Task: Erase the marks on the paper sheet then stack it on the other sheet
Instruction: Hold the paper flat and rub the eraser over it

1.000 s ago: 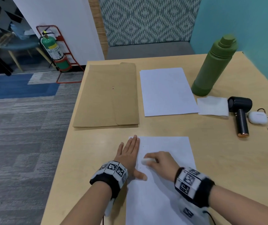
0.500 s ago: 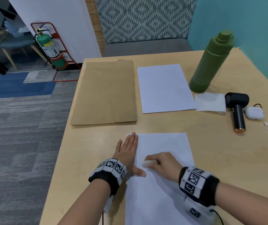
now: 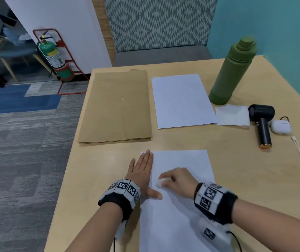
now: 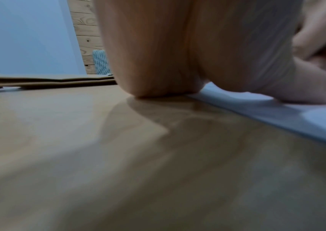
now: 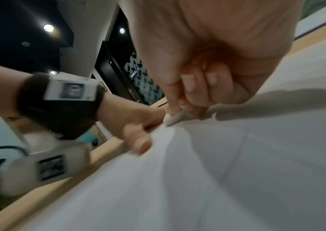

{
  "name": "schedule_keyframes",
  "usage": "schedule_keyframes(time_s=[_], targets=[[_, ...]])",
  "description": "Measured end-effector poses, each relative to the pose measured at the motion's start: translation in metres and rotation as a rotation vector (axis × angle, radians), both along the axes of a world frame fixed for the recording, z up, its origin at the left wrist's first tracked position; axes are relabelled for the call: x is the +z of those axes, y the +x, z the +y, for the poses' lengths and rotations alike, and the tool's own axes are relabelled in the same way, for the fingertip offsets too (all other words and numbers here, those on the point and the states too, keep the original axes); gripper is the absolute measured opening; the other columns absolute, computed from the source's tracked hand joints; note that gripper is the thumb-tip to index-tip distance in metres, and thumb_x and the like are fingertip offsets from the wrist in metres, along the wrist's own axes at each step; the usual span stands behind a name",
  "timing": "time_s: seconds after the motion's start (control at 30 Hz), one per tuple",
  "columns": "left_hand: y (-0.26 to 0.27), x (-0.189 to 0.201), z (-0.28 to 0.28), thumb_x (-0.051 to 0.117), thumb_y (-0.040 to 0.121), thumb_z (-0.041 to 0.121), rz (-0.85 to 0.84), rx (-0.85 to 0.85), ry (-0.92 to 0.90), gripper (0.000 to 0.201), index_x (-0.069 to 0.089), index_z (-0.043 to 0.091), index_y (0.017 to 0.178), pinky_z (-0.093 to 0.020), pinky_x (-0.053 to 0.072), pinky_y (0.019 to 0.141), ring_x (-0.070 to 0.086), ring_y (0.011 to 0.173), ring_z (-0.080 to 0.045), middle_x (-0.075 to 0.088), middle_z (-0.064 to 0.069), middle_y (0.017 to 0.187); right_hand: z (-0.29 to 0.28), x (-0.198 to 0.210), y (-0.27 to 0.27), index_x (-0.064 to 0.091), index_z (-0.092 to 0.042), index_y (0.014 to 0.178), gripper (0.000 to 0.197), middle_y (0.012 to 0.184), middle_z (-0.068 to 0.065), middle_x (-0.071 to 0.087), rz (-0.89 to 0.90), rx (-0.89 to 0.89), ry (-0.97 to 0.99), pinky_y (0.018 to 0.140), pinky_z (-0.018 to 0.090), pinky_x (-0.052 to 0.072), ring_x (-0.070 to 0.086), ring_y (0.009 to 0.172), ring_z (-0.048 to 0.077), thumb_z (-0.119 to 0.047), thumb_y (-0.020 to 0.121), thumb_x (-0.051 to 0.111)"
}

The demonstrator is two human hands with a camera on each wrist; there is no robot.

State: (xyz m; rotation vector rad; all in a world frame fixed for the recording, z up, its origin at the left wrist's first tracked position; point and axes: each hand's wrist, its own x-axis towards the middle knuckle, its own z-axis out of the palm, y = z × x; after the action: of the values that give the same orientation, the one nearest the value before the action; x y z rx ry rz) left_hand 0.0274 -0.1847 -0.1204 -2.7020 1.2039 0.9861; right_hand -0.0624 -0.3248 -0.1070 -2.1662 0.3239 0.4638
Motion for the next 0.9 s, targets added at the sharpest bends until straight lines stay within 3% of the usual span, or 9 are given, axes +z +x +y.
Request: schedule_keyframes(time_s=[0.13, 0.23, 0.37, 0.43, 0.5, 0.6, 0.67, 0.8, 0.9], targets=[[0.001, 0.001, -0.002, 0.068, 0.067, 0.064, -0.012, -0.002, 0.030, 0.135, -0.029, 0.010, 0.144, -0.040, -0.017, 0.112, -0.029, 0.140, -0.017, -0.034, -0.002, 0.151, -0.010, -0.008, 0.046, 0.068, -0.019, 0.109, 0.027, 0.121, 0.003, 0.065, -0.048, -0.243, -0.053, 0.099, 0.025, 0.040, 0.057, 0.114, 0.019, -0.028, 0.085, 0.061], [0.000, 0.000, -0.002, 0.068, 0.067, 0.065, -0.016, 0.001, 0.028, 0.134, -0.029, 0.011, 0.143, -0.040, -0.017, 0.112, -0.029, 0.140, -0.016, -0.034, -0.002, 0.151, -0.003, -0.011, 0.043, 0.068, -0.021, 0.109, 0.025, 0.117, 0.002, 0.067, -0.074, -0.296, -0.038, 0.096, 0.026, 0.043, 0.059, 0.110, 0.019, -0.027, 0.086, 0.058], [-0.001, 0.000, -0.001, 0.067, 0.068, 0.065, -0.012, -0.003, 0.007, 0.134, -0.031, 0.011, 0.142, -0.040, -0.018, 0.113, -0.032, 0.138, -0.016, -0.037, -0.001, 0.150, 0.011, -0.012, -0.003, 0.070, -0.024, 0.098, 0.018, 0.099, -0.006, 0.071, -0.007, -0.066, 0.030, 0.091, 0.029, 0.047, 0.062, 0.096, 0.010, -0.029, 0.085, 0.057], [0.000, 0.000, -0.001, 0.067, 0.068, 0.064, -0.006, -0.004, 0.011, 0.134, -0.031, 0.011, 0.142, -0.040, -0.018, 0.112, -0.032, 0.138, -0.016, -0.037, -0.002, 0.150, 0.007, -0.013, 0.001, 0.070, -0.023, 0.103, 0.023, 0.107, -0.004, 0.070, 0.022, -0.010, 0.002, 0.096, 0.027, 0.045, 0.060, 0.104, 0.011, -0.030, 0.084, 0.059], [0.000, 0.001, -0.002, 0.067, 0.069, 0.063, -0.006, -0.005, 0.024, 0.133, -0.031, 0.011, 0.142, -0.040, -0.018, 0.112, -0.031, 0.139, -0.016, -0.036, -0.002, 0.150, -0.001, -0.011, 0.021, 0.067, -0.020, 0.111, 0.029, 0.121, 0.000, 0.065, -0.005, -0.090, -0.039, 0.102, 0.025, 0.040, 0.057, 0.115, 0.015, -0.029, 0.085, 0.060], [0.000, 0.002, -0.003, 0.067, 0.068, 0.064, -0.009, -0.001, 0.036, 0.133, -0.029, 0.010, 0.143, -0.040, -0.017, 0.112, -0.029, 0.140, -0.017, -0.035, -0.002, 0.151, -0.009, -0.008, 0.049, 0.067, -0.019, 0.111, 0.028, 0.124, 0.003, 0.063, -0.071, -0.328, -0.042, 0.104, 0.029, 0.040, 0.056, 0.118, 0.019, -0.027, 0.085, 0.061], [0.000, 0.002, -0.002, 0.067, 0.069, 0.064, -0.012, 0.001, 0.031, 0.133, -0.029, 0.011, 0.143, -0.039, -0.018, 0.111, -0.029, 0.140, -0.016, -0.035, -0.002, 0.151, -0.005, -0.010, 0.044, 0.066, -0.020, 0.113, 0.029, 0.125, 0.002, 0.063, -0.052, -0.306, -0.034, 0.105, 0.029, 0.040, 0.055, 0.119, 0.019, -0.028, 0.086, 0.059], [-0.001, 0.000, 0.000, 0.067, 0.067, 0.065, -0.015, 0.005, -0.005, 0.135, -0.030, 0.010, 0.143, -0.039, -0.019, 0.111, -0.031, 0.139, -0.015, -0.035, -0.002, 0.151, 0.008, -0.003, -0.004, 0.068, -0.022, 0.107, 0.025, 0.109, -0.004, 0.069, 0.009, -0.055, 0.036, 0.089, 0.022, 0.044, 0.060, 0.103, 0.011, -0.029, 0.086, 0.057], [0.000, 0.001, -0.001, 0.068, 0.066, 0.066, -0.003, 0.006, 0.002, 0.137, -0.030, 0.010, 0.143, -0.040, -0.019, 0.111, -0.031, 0.139, -0.015, -0.035, -0.002, 0.151, 0.002, -0.001, -0.011, 0.066, -0.018, 0.113, 0.028, 0.091, -0.013, 0.064, 0.057, 0.024, 0.022, 0.075, 0.014, 0.039, 0.052, 0.091, 0.008, -0.025, 0.087, 0.058]])
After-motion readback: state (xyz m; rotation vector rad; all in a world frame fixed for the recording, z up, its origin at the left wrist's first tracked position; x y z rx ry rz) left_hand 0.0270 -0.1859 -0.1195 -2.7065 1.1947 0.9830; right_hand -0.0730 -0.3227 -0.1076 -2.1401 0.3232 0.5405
